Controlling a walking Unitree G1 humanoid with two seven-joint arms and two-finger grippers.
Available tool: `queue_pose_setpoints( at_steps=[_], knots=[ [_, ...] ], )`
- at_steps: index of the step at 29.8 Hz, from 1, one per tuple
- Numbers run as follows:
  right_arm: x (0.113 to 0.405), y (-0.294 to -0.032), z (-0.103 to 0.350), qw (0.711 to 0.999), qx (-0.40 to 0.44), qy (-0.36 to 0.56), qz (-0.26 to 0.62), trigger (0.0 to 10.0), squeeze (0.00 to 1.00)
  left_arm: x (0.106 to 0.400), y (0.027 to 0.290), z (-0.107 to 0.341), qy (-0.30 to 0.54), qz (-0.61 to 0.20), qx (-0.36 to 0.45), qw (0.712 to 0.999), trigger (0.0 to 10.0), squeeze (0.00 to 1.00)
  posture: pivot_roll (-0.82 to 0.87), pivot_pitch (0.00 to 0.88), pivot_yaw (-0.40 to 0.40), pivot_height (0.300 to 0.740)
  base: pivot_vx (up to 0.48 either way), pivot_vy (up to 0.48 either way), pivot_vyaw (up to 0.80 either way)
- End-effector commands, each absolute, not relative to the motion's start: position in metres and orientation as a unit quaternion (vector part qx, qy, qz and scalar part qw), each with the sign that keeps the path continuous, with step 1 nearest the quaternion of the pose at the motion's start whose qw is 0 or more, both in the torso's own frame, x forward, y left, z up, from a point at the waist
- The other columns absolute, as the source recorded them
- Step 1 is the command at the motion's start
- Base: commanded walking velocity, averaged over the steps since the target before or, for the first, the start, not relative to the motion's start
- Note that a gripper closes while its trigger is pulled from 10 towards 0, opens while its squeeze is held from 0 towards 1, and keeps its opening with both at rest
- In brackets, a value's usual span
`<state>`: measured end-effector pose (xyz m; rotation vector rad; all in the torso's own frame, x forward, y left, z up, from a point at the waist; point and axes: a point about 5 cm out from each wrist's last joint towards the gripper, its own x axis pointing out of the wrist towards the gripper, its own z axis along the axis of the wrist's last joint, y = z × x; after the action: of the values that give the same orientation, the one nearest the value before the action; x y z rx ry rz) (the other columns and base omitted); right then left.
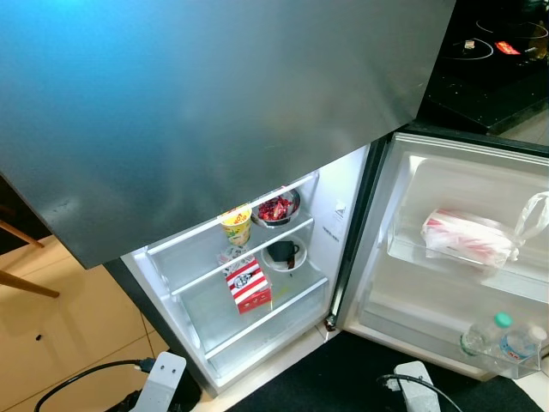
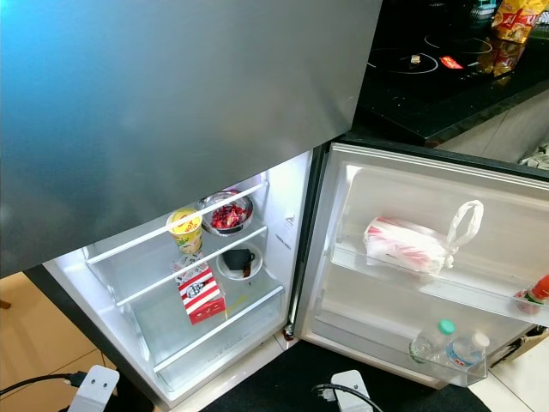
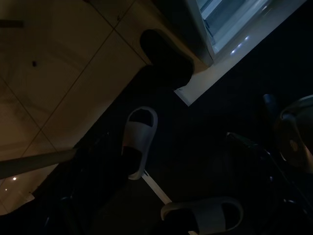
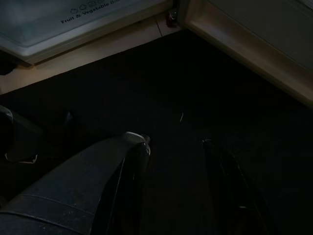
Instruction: Restocking fridge
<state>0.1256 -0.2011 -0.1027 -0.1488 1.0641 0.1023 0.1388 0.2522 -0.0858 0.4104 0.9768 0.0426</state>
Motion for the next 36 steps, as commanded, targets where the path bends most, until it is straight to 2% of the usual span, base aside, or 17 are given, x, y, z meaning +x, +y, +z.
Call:
queue_pose_setpoints(
  at_steps=[1,20,36],
  knots=[
    [0.124,-0.199,-0.103,0.858,-0.068,0.508,0.047,10.0,0.0,0.133,0.255,-0.088,0.478,0.024,0.197,0.855,10.0,0.0,-0.01,0.0,0.021,0.74,0.0,0.0,0.0],
    [0.128,-0.187,-0.104,0.858,-0.065,0.506,0.061,10.0,0.0,0.13,0.268,-0.085,0.483,0.039,0.204,0.851,10.0,0.0,0.02,0.0,0.02,0.74,0.0,0.0,0.0],
    [0.136,-0.201,-0.1,0.859,-0.079,0.504,0.05,10.0,0.0,0.138,0.259,-0.085,0.476,0.031,0.204,0.855,10.0,0.0,0.02,0.0,0.023,0.74,0.0,0.0,0.0]
  ],
)
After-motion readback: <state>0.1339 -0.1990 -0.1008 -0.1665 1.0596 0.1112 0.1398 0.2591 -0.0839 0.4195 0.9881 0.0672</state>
